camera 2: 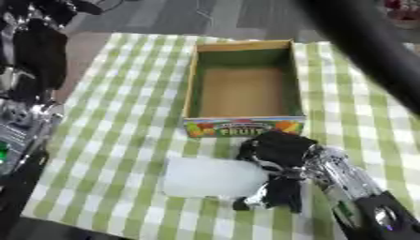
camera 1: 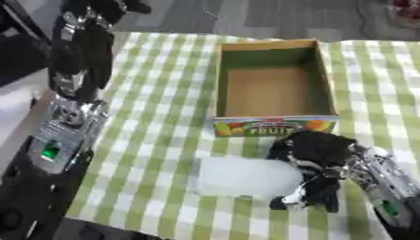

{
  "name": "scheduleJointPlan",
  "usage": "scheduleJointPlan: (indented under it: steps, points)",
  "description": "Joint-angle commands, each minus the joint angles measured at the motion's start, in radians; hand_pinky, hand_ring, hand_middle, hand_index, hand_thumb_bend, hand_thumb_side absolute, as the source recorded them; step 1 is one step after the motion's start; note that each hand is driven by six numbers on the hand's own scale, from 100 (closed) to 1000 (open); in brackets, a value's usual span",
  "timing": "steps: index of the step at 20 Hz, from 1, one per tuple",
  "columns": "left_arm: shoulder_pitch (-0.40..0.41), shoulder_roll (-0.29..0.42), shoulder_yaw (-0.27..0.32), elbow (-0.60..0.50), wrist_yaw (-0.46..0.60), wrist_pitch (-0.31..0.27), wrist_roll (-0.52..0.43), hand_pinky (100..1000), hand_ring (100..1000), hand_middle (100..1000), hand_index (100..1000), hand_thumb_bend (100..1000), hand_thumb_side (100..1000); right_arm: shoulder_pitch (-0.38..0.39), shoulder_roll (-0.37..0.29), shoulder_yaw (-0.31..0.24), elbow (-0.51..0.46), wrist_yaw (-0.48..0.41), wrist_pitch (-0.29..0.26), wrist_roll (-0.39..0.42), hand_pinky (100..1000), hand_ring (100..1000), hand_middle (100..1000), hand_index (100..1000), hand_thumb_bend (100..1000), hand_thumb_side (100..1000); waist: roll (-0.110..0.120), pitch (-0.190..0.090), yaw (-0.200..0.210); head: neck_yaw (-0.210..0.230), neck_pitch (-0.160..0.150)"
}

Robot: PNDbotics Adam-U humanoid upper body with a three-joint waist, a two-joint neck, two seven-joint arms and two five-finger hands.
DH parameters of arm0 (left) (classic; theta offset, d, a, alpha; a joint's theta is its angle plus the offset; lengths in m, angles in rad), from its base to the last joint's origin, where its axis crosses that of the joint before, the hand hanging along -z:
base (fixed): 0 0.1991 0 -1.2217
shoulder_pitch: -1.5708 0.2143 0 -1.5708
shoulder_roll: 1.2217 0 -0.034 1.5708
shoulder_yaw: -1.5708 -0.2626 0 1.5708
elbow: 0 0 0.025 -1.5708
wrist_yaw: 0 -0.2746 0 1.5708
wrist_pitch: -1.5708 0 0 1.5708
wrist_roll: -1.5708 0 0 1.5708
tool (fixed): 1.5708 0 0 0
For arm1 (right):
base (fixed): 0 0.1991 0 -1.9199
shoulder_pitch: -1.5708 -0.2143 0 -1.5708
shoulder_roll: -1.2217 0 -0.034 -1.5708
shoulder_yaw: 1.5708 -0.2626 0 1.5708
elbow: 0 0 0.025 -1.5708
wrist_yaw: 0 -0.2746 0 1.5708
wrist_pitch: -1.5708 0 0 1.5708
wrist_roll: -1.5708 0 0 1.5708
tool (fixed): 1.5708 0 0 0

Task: Pick up objects on the table and place them in the box.

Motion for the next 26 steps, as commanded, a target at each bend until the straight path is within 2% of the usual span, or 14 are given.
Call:
scheduleJointPlan:
  steps: [1, 3, 4, 5, 6, 7, 8, 9, 10, 13, 14, 18, 26]
  points:
    - [-0.017, 0.007, 0.002, -0.019, 0.006, -0.002, -0.003, 606, 744, 803, 871, 582, 914, 0.001, 0.01, -0.006, 0.019, 0.035, 0.009, -0.031, 668, 701, 643, 820, 665, 1000, -0.001, -0.013, 0.002, 0.007, -0.003]
    - [-0.017, 0.006, 0.002, -0.019, 0.006, -0.002, -0.004, 606, 744, 803, 871, 581, 914, 0.001, 0.013, -0.012, 0.021, 0.049, 0.012, -0.087, 415, 532, 542, 720, 594, 1000, -0.002, -0.013, 0.002, 0.008, -0.003]
    - [-0.017, 0.006, 0.002, -0.019, 0.006, -0.001, -0.003, 606, 744, 802, 871, 582, 914, 0.001, 0.014, -0.014, 0.017, 0.053, 0.011, -0.128, 143, 390, 455, 597, 537, 1000, -0.002, -0.013, 0.002, 0.009, -0.003]
    - [-0.017, 0.006, 0.002, -0.019, 0.006, -0.001, -0.003, 606, 744, 802, 871, 582, 914, 0.001, 0.014, -0.015, 0.014, 0.056, 0.008, -0.17, 100, 331, 415, 543, 486, 1000, -0.003, -0.013, 0.002, 0.01, -0.003]
    - [-0.016, 0.006, 0.003, -0.019, 0.006, -0.001, -0.003, 606, 743, 802, 871, 581, 914, 0.001, 0.015, -0.017, 0.01, 0.055, 0.003, -0.214, 100, 254, 344, 472, 433, 962, -0.003, -0.013, 0.002, 0.01, -0.003]
    - [-0.016, 0.005, 0.003, -0.019, 0.005, -0.001, -0.003, 606, 743, 802, 871, 581, 914, 0.001, 0.014, -0.017, 0.008, 0.051, -0.004, -0.255, 100, 267, 356, 484, 444, 973, -0.003, -0.013, 0.002, 0.011, -0.003]
    - [-0.016, 0.005, 0.003, -0.019, 0.005, -0.001, -0.003, 605, 743, 802, 871, 581, 914, 0.002, 0.014, -0.017, 0.008, 0.043, -0.013, -0.291, 100, 116, 217, 362, 295, 859, -0.003, -0.013, 0.002, 0.011, -0.003]
    - [-0.015, 0.005, 0.003, -0.019, 0.005, -0.001, -0.003, 605, 743, 802, 871, 581, 914, 0.002, 0.013, -0.017, 0.01, 0.029, -0.025, -0.323, 100, 125, 223, 365, 292, 868, -0.002, -0.013, 0.001, 0.011, -0.003]
    - [-0.015, 0.005, 0.003, -0.019, 0.005, -0.001, -0.003, 605, 743, 802, 871, 582, 914, 0.003, 0.012, -0.016, 0.014, 0.012, -0.037, -0.346, 100, 100, 176, 356, 325, 786, -0.002, -0.013, 0.001, 0.01, -0.003]
    - [-0.014, 0.004, 0.004, -0.018, 0.004, -0.001, -0.003, 605, 743, 802, 871, 581, 915, 0.005, 0.01, -0.016, 0.034, -0.047, -0.063, -0.377, 100, 100, 172, 356, 334, 762, -0.001, -0.014, -0.002, 0.01, -0.003]
    - [-0.013, 0.005, 0.004, -0.018, 0.004, -0.001, -0.003, 604, 743, 801, 871, 582, 915, 0.007, 0.01, -0.017, 0.038, -0.07, -0.068, -0.38, 100, 100, 164, 358, 359, 706, -0.001, -0.014, -0.003, 0.01, -0.003]
    - [-0.007, 0.006, 0.006, -0.017, 0.002, -0.001, -0.001, 603, 743, 801, 871, 583, 915, 0.019, -0.002, -0.023, 0.02, -0.179, -0.054, -0.36, 100, 100, 157, 360, 392, 671, 0.0, -0.019, -0.009, 0.016, -0.003]
    - [0.019, 0.022, 0.013, -0.014, -0.009, -0.001, 0.005, 601, 743, 801, 870, 582, 917, 0.032, -0.074, -0.046, -0.172, -0.382, 0.056, -0.231, 100, 100, 159, 372, 440, 639, -0.002, -0.034, -0.029, 0.037, -0.003]
